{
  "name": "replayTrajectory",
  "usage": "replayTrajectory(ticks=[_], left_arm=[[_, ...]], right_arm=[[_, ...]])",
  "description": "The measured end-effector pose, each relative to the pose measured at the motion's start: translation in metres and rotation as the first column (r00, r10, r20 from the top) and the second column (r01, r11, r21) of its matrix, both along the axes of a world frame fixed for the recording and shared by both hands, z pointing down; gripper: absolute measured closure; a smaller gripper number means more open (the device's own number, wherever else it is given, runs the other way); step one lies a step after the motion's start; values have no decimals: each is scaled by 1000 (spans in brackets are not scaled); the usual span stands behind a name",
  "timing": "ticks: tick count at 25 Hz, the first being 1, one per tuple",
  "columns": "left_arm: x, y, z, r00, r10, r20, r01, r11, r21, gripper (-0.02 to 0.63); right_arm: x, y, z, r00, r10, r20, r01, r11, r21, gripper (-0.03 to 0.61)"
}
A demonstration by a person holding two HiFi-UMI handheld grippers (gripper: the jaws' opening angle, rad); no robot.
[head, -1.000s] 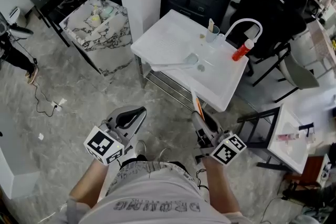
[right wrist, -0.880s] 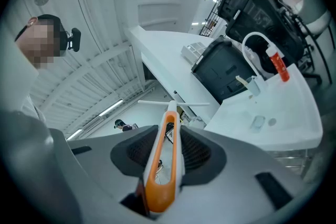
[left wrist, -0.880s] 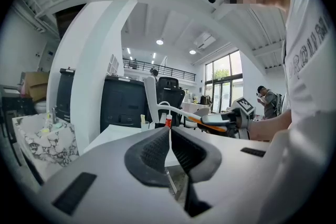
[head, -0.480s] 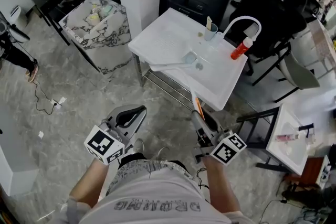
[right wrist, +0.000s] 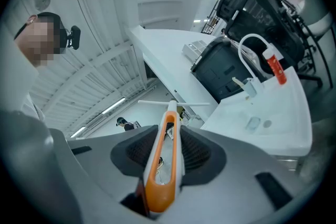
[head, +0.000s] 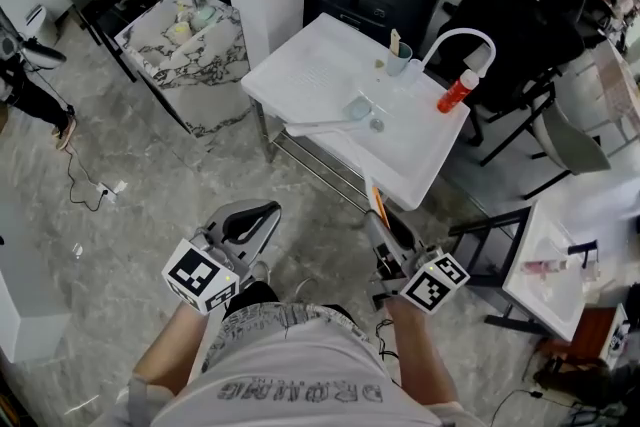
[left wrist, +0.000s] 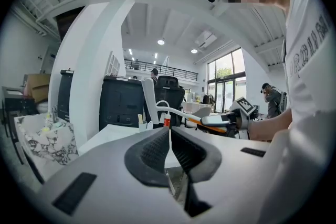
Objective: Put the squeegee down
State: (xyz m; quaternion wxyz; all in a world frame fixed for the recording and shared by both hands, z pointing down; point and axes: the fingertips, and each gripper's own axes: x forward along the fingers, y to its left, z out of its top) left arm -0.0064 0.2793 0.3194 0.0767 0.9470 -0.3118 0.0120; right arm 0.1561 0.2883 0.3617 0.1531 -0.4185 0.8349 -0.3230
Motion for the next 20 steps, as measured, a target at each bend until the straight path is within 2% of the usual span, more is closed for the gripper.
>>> replayTrajectory(ticks=[13,20], left_arm=[[24,-2,6,1000,-14,24,14,1000,-1,584],[23,-14,9,999,-23,26,23,1000,-1,584]], right_arm=[[24,-4,14,1000,-14,1,14,1000,-13,437],[26,-17,19,1000,-25,-9,25,1000,-17,437]])
